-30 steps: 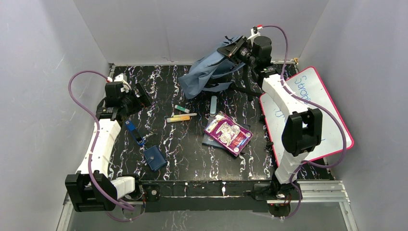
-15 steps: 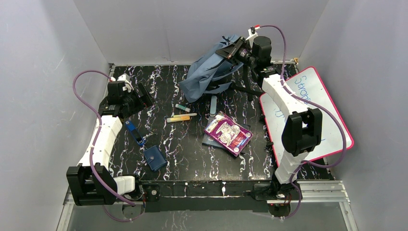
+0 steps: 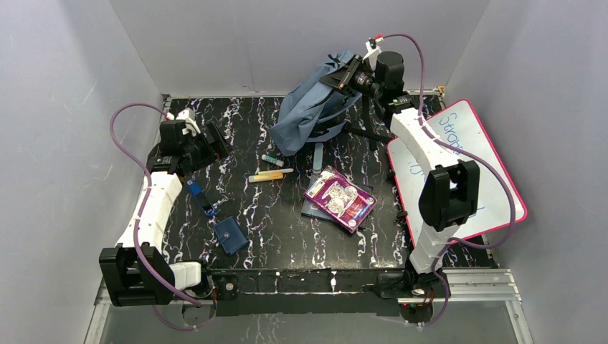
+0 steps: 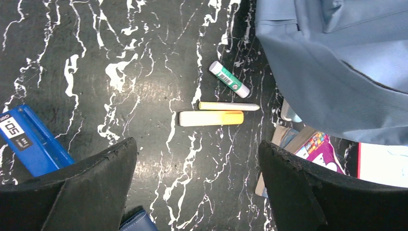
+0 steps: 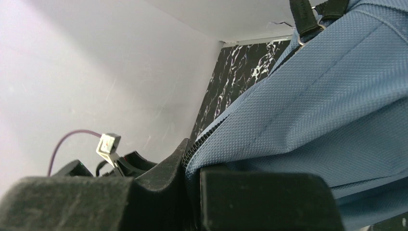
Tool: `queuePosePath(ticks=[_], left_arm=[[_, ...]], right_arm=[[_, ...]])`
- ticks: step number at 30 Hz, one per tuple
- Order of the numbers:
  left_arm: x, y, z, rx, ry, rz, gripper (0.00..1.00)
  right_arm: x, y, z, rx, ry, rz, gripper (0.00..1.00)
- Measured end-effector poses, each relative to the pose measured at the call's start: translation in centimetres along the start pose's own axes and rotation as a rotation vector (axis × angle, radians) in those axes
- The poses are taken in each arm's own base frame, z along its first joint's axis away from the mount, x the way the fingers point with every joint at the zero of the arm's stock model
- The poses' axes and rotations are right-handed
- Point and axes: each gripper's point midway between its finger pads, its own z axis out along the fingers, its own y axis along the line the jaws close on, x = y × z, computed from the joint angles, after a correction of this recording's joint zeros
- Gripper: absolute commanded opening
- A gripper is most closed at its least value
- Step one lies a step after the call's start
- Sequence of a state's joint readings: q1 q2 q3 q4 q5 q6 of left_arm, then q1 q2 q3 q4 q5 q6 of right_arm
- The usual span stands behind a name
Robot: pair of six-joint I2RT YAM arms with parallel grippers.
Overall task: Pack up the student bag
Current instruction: Pick up the student bag at the center of the board.
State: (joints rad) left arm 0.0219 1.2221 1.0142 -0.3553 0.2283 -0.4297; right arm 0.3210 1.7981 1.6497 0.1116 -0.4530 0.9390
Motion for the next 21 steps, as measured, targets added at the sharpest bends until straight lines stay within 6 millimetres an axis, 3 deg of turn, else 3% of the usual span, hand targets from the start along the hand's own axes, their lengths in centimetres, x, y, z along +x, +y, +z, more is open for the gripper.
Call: queuePosePath(ticks=[9, 14, 21], left_arm=[[-0.9, -1.8, -0.2, 0.089, -0.01, 0.028, 0.93], [-1.2, -2.5, -0.3, 0.121, -0.013, 0.036, 0.93], [-1.1, -2.7, -0.4, 0.134, -0.007, 0.037, 0.93]], right_arm=[[-0.7, -0.5, -0.4, 0.003, 0.069, -0.108, 0.0], [-3.3, -0.4, 0.1, 0.004, 0.069, -0.189, 0.0], [-7.8, 2.4, 0.8, -0.058, 0.026, -0.325, 0.0]])
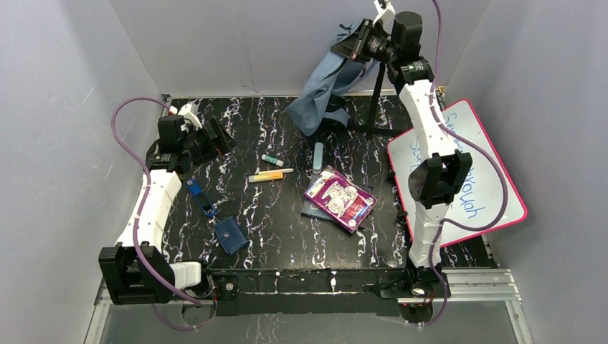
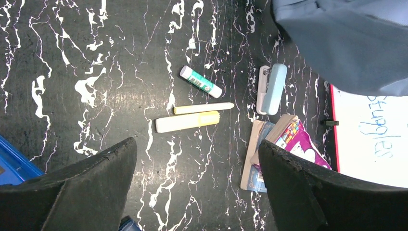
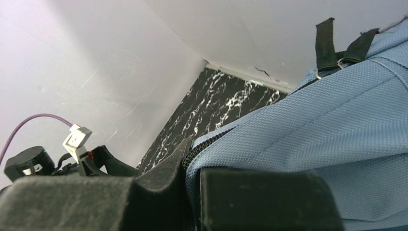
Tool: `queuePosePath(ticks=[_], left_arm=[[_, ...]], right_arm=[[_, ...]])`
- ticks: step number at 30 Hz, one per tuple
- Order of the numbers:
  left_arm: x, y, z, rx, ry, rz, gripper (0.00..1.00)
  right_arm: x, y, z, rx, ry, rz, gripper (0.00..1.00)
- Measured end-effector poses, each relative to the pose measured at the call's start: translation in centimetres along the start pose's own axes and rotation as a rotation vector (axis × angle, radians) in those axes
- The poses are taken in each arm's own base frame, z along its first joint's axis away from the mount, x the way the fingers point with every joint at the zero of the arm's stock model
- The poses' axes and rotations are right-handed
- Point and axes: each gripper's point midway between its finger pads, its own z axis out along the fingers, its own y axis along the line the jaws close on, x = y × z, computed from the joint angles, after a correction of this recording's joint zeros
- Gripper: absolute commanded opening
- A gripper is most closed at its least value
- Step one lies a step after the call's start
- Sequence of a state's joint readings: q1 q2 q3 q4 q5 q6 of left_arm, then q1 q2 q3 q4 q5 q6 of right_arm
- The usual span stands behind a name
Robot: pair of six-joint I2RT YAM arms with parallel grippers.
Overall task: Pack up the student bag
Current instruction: Pick up the student bag at the center of the board, then unzip the student bag at the center of the board.
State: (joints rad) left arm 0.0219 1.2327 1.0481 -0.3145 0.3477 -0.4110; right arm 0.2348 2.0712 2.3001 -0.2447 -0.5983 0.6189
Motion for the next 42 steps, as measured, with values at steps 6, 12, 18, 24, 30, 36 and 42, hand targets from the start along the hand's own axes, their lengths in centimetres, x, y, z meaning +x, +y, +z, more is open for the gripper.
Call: queuePosePath(ticks=[6, 12, 18, 24, 30, 36, 42], left_arm=[[0.0, -0.2, -0.3, 0.009, -0.003, 0.003, 0.93], [-0.2, -0.7, -0.8, 0.025, -0.014, 0.008, 0.93], [-0.6, -1.4, -1.4, 0.044, -0.022, 0.014, 0.93], [-2.2, -3.1, -3.1, 0.083, -0.073, 0.038, 0.93], [-4.5, -4.7, -5.1, 0.107, -0.146, 0.068, 0.93], [-6.8, -6.4, -6.8, 0.134, -0.206, 0.093, 0.93], [-8.6, -8.4, -8.4, 0.187, -0.252, 0.124, 0.93]], right_arm=[[-2.6, 2.6, -2.2, -0.066, -0.049, -0.071, 0.0], [-3.6, 9.7, -7.0, -0.197, -0.057, -0.191, 0.0], [-2.5, 19.1, -15.1, -0.358, -0.052, -0.357, 0.0], [1.6, 25.3, -22.3, -0.486, 0.023, -0.455, 0.0], [8.7, 24.5, -25.8, -0.526, 0.205, -0.369, 0.0], [13.3, 22.9, -27.2, -0.551, 0.331, -0.254, 0.0], [15.3, 23.5, -27.7, -0.604, 0.369, -0.288, 0.0]])
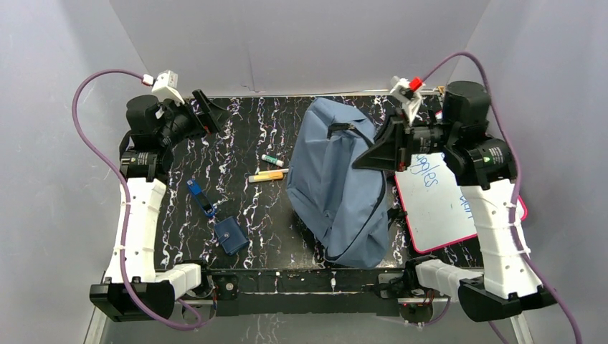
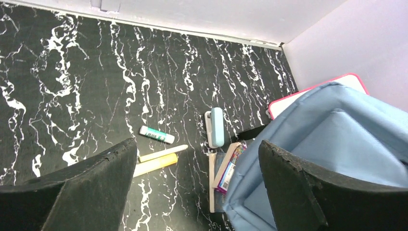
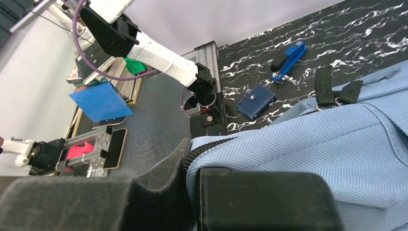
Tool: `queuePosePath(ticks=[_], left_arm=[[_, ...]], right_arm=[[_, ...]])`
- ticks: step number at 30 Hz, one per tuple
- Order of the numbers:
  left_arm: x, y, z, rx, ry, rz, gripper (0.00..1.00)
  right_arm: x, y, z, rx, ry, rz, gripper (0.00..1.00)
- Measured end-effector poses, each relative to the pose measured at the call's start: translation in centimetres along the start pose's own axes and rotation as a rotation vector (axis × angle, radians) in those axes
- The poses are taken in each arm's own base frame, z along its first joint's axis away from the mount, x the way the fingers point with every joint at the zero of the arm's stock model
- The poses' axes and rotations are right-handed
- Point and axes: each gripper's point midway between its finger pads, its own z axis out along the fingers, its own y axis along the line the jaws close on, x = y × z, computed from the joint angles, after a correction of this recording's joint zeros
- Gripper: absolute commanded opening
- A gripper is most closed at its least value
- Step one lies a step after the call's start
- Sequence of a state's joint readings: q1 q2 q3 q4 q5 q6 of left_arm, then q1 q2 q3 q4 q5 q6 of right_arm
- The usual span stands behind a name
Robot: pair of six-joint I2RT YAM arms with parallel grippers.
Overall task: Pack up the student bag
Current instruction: Unzip the student bag at the center of the board.
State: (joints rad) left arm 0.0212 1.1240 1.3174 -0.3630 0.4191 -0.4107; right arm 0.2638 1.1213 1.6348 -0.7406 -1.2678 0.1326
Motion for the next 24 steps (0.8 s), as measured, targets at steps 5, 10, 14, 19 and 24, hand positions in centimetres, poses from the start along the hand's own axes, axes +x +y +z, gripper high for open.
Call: queuePosePath(ticks=[5, 10, 14, 19, 24], left_arm=[[-0.4, -1.5, -0.4, 0.046, -0.009, 0.032, 0.93], [0.2, -3.7, -0.8, 0.108, -0.001, 0.096, 0.93], [0.3, -4.7, -1.8, 0.135, -0.022, 0.145, 0.92], [1.5, -5.3, -2.5, 0.179, -0.015, 0.19, 0.92], [3.1, -5.7, -2.1, 0.239, 0.029, 0.218, 0.92]], right_arm=[[3.3, -1.3, 4.7, 0.015, 0.182, 0.01, 0.0], [10.1, -2.1, 10.1, 0.02, 0.467, -0.025, 0.0], [12.0, -2.7, 10.5, 0.078, 0.552, -0.118, 0.0], [11.6, -5.2, 8.5, 0.236, 0.573, -0.223, 0.0], [12.4, -5.6, 5.5, 0.305, 0.59, -0.34, 0.0]])
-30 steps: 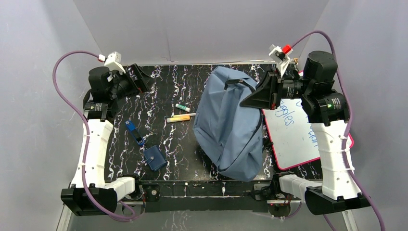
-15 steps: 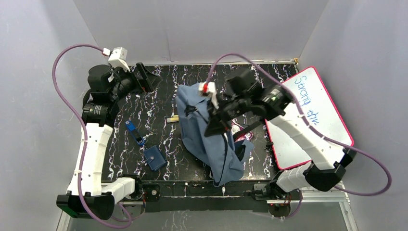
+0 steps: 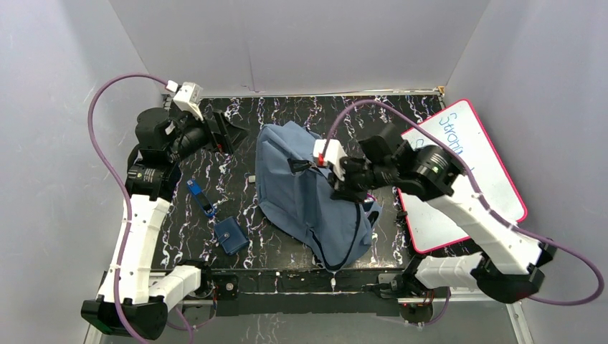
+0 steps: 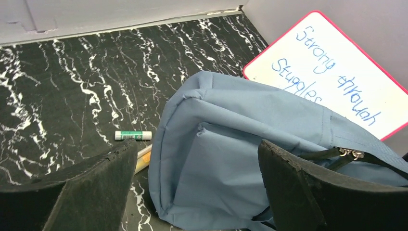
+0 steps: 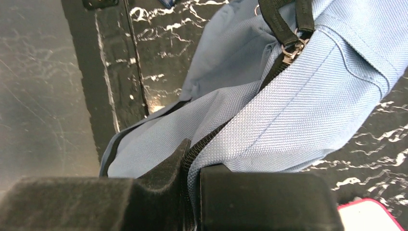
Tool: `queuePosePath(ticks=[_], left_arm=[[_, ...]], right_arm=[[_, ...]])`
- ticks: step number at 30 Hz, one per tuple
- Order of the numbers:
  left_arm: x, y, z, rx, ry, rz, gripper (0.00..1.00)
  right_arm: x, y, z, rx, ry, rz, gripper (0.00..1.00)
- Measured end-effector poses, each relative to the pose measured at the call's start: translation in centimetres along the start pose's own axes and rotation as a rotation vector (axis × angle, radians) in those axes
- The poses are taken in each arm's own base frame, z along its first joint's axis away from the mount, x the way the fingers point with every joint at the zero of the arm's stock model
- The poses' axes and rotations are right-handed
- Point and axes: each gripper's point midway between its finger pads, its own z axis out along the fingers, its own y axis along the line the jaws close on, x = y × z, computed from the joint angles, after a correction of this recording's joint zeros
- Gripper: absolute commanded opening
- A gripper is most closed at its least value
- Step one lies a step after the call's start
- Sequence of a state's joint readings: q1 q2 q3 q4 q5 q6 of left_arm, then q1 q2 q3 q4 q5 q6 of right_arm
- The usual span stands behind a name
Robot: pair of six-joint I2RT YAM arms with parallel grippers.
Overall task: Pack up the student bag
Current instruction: Unzip the student bag at the center of the board.
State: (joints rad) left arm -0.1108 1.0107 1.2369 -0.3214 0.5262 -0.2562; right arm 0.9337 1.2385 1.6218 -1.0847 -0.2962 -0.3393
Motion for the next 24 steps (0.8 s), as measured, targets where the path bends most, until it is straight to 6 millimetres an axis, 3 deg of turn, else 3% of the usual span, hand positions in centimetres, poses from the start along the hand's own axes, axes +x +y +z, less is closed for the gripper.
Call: queuePosePath(ticks=[4, 8, 12, 16, 19, 24], left_arm=[[-0.3, -1.0, 0.6, 0.089, -0.003, 0.047, 0.91], [-0.2, -3.0, 1.0, 0.243, -0.029, 0.21, 0.9], [1.6, -5.9, 0.2, 0.451, -0.055, 0.49, 0.9], [1.8, -9.1, -1.2, 0.645, -0.145, 0.747, 0.9], [1.6, -11.0, -1.9, 0.748, -0.199, 0.851, 0.89], [2.7, -12.2, -1.4, 0.828, -0.205, 0.902, 0.88]], right_arm=[[2.1, 0.5, -1.5, 0.041, -0.034, -0.111, 0.0], [3.5, 1.1, -2.7, 0.065, -0.084, -0.228, 0.0], [3.2, 1.1, -3.2, 0.073, -0.111, -0.307, 0.0], [3.3, 0.5, -2.2, 0.059, -0.081, -0.35, 0.0], [3.1, 0.4, -1.8, 0.048, -0.077, -0.373, 0.0], [2.6, 0.8, -1.8, 0.031, -0.105, -0.399, 0.0]])
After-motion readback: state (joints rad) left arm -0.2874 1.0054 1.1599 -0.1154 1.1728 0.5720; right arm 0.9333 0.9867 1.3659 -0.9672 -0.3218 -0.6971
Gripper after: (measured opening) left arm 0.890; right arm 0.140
